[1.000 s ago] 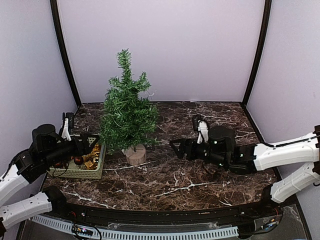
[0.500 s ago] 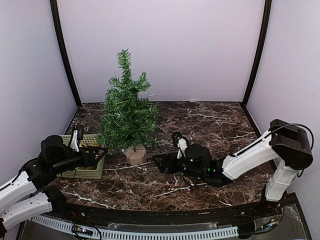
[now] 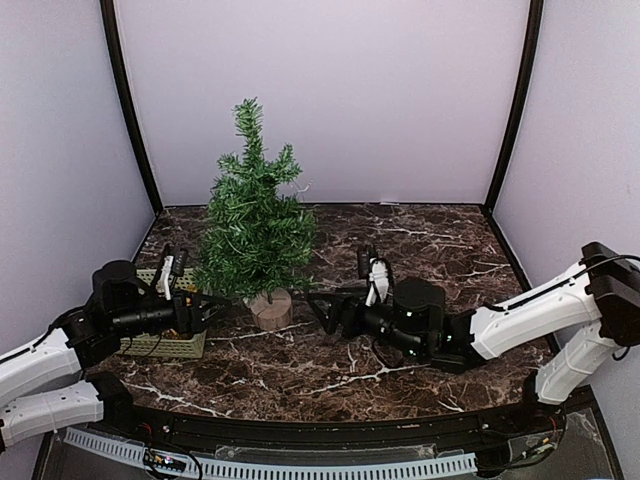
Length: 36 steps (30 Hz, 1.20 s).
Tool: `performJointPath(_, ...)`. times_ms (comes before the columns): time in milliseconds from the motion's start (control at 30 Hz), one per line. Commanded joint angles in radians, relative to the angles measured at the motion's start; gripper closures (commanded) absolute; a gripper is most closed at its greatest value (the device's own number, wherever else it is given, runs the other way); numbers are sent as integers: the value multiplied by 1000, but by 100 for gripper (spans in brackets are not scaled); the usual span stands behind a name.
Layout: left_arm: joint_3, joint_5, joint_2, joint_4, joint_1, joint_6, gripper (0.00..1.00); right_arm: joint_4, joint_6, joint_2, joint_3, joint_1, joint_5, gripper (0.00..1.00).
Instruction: Decorate the small christmas tree
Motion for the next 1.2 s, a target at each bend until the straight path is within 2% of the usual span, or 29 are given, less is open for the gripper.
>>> performJointPath(0, 53, 29, 45, 59, -1, 37, 19, -55, -46, -25, 49, 11, 65, 20)
performJointPath(167, 52, 26, 63, 84, -1, 32, 35, -58, -65, 24, 116, 10, 49, 37)
performJointPath(300, 51, 12, 54, 75, -3, 32, 51, -42, -85, 40, 139, 10, 46, 44)
performJointPath(533, 54, 4, 69, 69, -1, 33, 68, -68, -132, 87, 200, 4, 7, 62)
performJointPath(633, 59, 2, 80, 73, -2, 32, 77, -70, -140, 98, 215, 0, -4, 72)
performJointPath(767, 62, -14, 90, 73, -3, 34, 93, -67, -145, 95, 219, -3, 1, 93)
performJointPath(833, 62, -22, 98, 77, -2, 36, 97, -64, -149, 84, 213, -3, 10, 100)
performJointPath(900, 63, -20, 111, 96, -3, 36, 100, -73, -154, 69, 204, -4, 27, 100)
performJointPath(1167, 95, 24, 242, 207, -2, 49, 100, -127, -185, -36, 147, -3, 117, 100)
